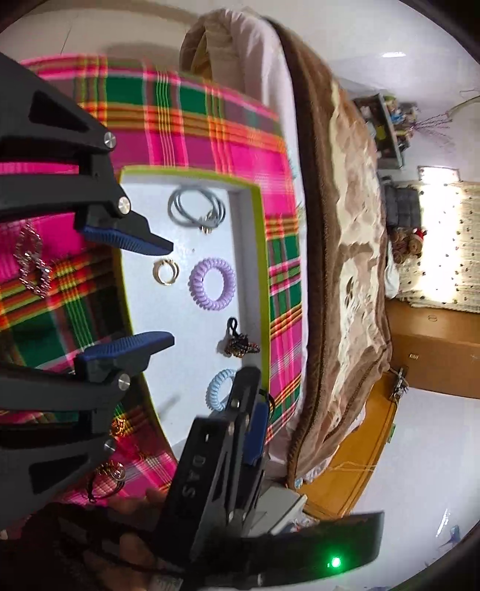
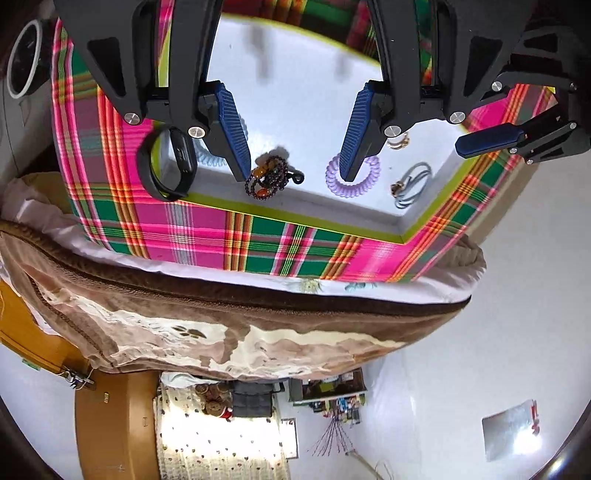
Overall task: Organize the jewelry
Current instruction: 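Drop the gold ring from the left tool while the right tool releases the beaded strand, then move the right tool to the black hair tie while the left tool nears the red tassel, then grasp the black hair tie with the right tool while the left tool grasps the red tassel, then carry the red tassel in the left tool while the right tool carries the black hair tie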
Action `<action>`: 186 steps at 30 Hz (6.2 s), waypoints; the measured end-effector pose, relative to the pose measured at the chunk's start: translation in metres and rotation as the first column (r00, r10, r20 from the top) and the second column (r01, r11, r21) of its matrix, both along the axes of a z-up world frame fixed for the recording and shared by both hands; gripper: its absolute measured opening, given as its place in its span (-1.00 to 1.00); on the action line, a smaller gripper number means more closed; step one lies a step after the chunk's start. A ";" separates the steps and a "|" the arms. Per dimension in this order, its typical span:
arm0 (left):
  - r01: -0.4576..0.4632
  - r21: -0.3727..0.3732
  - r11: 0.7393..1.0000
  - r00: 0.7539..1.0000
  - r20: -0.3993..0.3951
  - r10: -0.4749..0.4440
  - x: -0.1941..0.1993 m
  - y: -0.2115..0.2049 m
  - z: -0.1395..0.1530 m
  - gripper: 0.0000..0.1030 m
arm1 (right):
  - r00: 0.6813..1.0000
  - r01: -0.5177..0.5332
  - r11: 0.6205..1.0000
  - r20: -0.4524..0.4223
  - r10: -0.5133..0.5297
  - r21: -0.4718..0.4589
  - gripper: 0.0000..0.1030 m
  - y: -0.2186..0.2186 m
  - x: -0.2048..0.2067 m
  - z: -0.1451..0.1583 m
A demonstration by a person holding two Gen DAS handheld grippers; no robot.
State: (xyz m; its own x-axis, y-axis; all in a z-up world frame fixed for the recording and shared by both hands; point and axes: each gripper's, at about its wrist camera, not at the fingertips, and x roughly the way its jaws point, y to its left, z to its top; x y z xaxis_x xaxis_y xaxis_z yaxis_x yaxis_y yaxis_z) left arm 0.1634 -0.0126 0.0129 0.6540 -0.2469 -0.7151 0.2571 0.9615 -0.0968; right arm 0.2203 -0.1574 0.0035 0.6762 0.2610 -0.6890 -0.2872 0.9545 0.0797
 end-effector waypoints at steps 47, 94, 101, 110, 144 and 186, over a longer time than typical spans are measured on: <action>0.129 -0.245 0.961 0.989 -0.043 -0.143 -0.080 -0.015 -0.020 0.12 | 0.969 0.202 0.979 -0.148 -0.201 -0.003 -0.01 -0.108 -0.141 -0.061; 0.303 -0.082 0.950 0.940 -0.140 -0.312 -0.062 -0.143 -0.053 0.12 | 0.976 0.194 0.971 0.074 -0.206 0.139 -0.97 -0.147 -0.196 0.002; 0.291 0.035 0.956 0.952 -0.108 -0.286 -0.064 -0.151 -0.055 -0.01 | 0.976 0.191 0.969 0.077 -0.205 0.155 -0.97 -0.150 -0.196 0.002; 0.267 0.041 0.963 0.960 -0.102 -0.262 -0.060 -0.140 -0.054 -0.55 | 0.977 0.186 0.970 0.080 -0.200 0.157 -0.97 -0.147 -0.198 0.003; 0.155 0.011 0.988 0.987 0.032 -0.155 -0.069 -0.067 -0.001 -0.77 | 0.983 0.132 0.984 0.111 -0.145 0.121 -0.97 -0.107 -0.187 0.029; 0.023 -0.007 1.000 0.999 -0.032 -0.023 0.029 0.020 -0.010 -0.77 | 0.997 -0.039 0.992 -0.068 0.047 0.121 -0.97 -0.011 -0.002 -0.016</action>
State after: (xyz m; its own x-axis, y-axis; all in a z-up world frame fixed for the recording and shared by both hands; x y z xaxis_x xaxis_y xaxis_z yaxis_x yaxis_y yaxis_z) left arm 0.1928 0.0072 0.0031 0.6248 -0.2659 -0.7341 0.2756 0.9548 -0.1113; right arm 0.2180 -0.1680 -0.0126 0.6134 0.3719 -0.6967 -0.3172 0.9239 0.2138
